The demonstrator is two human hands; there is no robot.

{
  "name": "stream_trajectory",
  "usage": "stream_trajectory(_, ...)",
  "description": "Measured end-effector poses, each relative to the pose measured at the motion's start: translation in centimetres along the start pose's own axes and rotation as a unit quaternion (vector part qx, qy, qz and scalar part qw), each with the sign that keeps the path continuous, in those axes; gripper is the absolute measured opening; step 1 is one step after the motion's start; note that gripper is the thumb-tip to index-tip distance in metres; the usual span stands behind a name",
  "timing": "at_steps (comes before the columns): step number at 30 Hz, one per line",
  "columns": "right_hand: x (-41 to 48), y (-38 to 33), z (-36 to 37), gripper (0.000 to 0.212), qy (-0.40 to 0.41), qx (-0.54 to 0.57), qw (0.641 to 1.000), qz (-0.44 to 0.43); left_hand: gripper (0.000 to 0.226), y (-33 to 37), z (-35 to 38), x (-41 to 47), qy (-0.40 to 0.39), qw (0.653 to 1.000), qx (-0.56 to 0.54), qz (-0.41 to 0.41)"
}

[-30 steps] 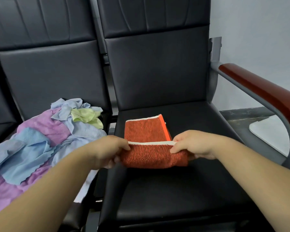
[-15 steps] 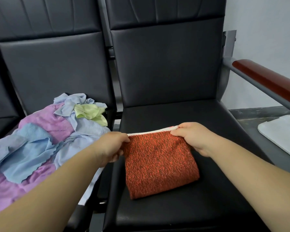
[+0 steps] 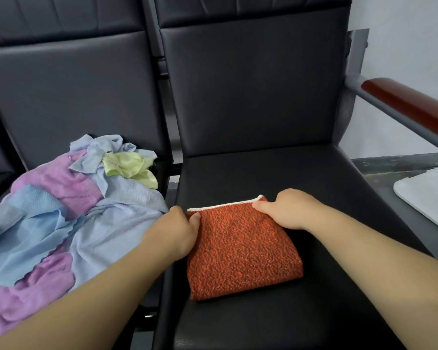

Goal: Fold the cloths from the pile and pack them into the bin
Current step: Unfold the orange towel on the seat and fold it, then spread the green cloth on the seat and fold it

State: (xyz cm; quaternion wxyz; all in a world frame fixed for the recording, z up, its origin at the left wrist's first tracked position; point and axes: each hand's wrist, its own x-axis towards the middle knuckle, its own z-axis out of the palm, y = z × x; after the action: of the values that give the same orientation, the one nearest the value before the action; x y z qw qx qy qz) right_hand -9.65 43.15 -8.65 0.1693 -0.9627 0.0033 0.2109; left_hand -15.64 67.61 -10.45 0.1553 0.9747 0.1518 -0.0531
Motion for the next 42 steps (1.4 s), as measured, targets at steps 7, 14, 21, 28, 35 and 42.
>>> stream_trajectory(7,-3.0,-0.5,0.4,0.054,-0.1,-0.026,0.994,-0.033,0.031,-0.4,-1.8,-2.9,-0.197,0.973,-0.116,-0.031)
stream_trajectory(14,-6.0,-0.4,-2.6,0.03,0.019,0.243,0.967,-0.077,0.018,2.8,-3.3,-3.9,-0.034,0.939,-0.342,0.002)
stream_trajectory(21,-16.9,8.5,-8.5,0.021,0.309,0.282,0.906,-0.062,0.027,15.1,-6.3,-10.1,0.052,0.919,-0.316,0.229)
stream_trajectory(28,-30.1,26.4,-1.0,0.019,0.451,0.408,0.772,0.186,0.017,31.7,1.9,-20.1,-0.151,0.882,-0.16,0.416)
stream_trajectory(35,-41.0,37.0,11.5,0.019,0.431,0.44,0.674,0.408,0.013,40.2,15.9,-31.6,-0.342,0.785,0.052,0.515)
stream_trajectory(42,-44.8,40.4,19.3,0.032,0.331,0.484,0.615,0.528,0.013,40.4,25.4,-37.1,-0.399,0.739,0.136,0.525)
